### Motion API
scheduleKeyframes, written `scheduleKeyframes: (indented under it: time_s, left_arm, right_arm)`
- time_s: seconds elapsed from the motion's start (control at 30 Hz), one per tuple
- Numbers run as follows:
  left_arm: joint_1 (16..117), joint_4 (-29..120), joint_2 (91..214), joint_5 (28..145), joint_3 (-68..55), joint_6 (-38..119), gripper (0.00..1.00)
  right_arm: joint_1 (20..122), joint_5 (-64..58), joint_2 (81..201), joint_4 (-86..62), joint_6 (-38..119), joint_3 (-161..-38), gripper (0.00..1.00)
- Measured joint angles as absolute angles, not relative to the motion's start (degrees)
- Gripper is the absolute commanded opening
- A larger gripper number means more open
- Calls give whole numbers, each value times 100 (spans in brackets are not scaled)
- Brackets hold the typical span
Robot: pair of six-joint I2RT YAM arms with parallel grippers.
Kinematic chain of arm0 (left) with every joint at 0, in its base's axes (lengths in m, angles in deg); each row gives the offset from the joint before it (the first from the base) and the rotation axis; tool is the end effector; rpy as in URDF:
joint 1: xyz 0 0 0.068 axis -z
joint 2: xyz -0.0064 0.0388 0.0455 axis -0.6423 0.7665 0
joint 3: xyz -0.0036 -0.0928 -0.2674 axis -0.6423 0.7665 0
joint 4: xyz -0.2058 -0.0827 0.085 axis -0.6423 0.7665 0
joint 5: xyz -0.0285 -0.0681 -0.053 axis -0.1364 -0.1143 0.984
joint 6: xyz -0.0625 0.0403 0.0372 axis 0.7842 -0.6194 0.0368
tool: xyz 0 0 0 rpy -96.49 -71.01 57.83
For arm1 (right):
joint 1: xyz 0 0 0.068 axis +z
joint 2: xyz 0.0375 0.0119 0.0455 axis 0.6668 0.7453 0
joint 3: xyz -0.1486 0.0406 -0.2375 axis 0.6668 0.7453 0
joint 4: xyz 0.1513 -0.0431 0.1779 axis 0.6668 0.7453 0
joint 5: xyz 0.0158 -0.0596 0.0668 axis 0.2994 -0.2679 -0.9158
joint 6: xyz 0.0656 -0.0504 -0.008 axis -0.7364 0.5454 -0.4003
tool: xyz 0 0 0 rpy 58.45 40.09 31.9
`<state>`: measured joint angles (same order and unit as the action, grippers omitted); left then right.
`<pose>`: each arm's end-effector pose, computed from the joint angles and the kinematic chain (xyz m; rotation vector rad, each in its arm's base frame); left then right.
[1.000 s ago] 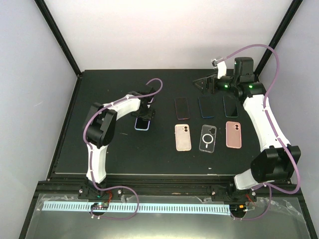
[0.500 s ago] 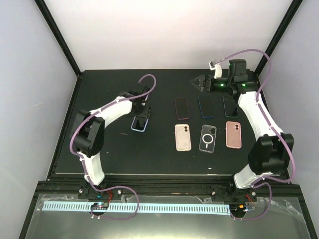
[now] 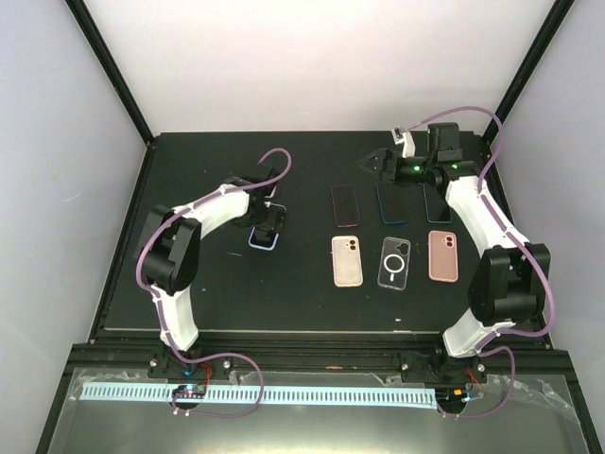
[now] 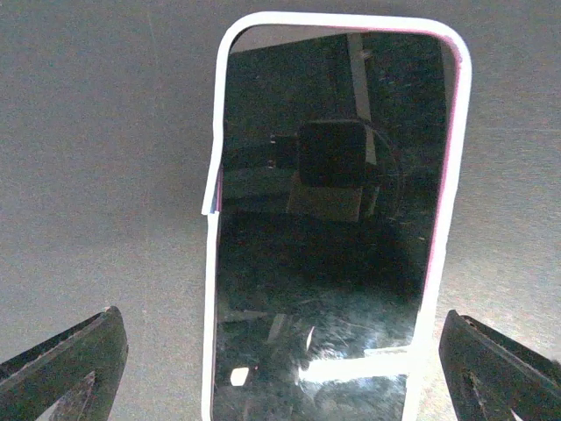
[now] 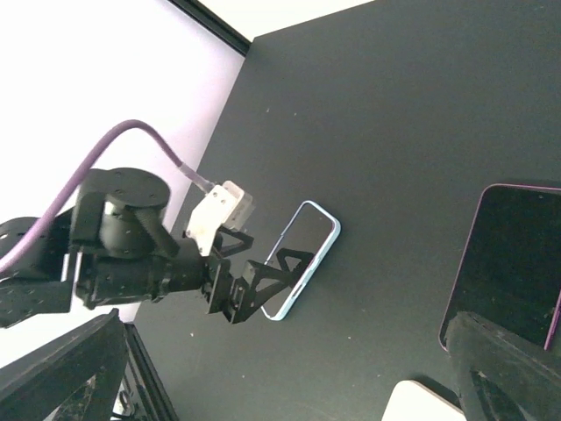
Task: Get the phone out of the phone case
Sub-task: Pick up the phone at the center of the board.
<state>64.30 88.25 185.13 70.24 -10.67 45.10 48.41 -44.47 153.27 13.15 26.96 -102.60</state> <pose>0.3394 -0.1428 0.1709 0.1699 2.8025 0.0306 0.3476 0.0955 0.3127 -0.1999 2.2462 1.2246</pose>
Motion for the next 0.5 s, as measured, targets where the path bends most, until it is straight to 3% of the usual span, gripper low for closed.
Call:
scheduleKeyframes:
  time_s: [0.5]
  left_arm:
    - [6279,8862,19018,7512,-1200,4420,98]
  right_arm:
    - [4843,-4543,15301,1186,2578,-10161,100]
